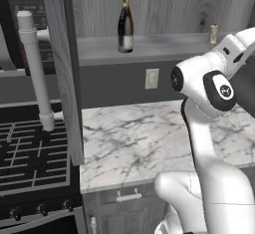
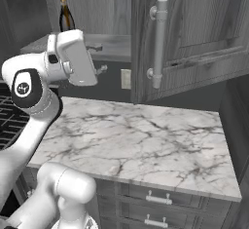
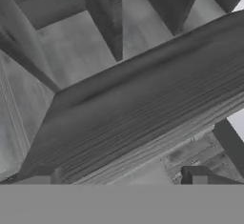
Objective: Get the candle and the wine from the cabinet and move them to the dining counter.
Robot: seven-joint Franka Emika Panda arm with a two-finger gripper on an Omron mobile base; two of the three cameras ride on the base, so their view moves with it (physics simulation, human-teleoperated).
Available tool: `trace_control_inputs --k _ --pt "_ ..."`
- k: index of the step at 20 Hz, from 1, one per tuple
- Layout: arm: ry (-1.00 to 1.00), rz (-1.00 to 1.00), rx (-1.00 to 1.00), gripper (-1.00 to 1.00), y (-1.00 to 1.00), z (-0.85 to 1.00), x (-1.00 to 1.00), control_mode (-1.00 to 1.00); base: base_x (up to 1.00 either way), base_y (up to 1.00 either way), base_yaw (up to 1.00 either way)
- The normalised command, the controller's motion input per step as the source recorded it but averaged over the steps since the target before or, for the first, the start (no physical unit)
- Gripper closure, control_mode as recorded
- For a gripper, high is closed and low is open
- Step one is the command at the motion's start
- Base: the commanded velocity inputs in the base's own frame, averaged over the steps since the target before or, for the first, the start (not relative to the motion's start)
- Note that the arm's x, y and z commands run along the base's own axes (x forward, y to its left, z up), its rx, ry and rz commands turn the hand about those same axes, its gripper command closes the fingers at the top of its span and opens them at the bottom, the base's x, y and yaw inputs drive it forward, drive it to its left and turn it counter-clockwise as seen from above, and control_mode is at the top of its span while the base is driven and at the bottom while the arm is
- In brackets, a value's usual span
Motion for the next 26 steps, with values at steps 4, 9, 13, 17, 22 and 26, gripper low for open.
trace_control_inputs --k 4,9,13,17,22,26 --pt "0.0 -0.18 0.0 -1.0 -0.7 -0.29 0.38 -1.0 0.0 0.0 0.0" --pt "0.02 -0.16 0.0 -1.0 -0.64 -0.22 0.39 -1.0 0.0 0.0 0.0" --pt "0.0 -0.16 0.0 -1.0 -0.78 -0.05 0.06 -1.0 0.0 0.0 0.0" --pt "-0.01 -0.18 0.0 -1.0 -0.88 0.0 -0.28 -1.0 0.0 0.0 0.0" --pt "-0.05 -0.18 0.0 -1.0 -0.86 0.0 -0.5 -1.0 0.0 0.0 0.0" --pt "0.0 -0.15 0.0 -1.0 -0.85 0.0 -0.07 -1.0 0.0 0.0 0.0"
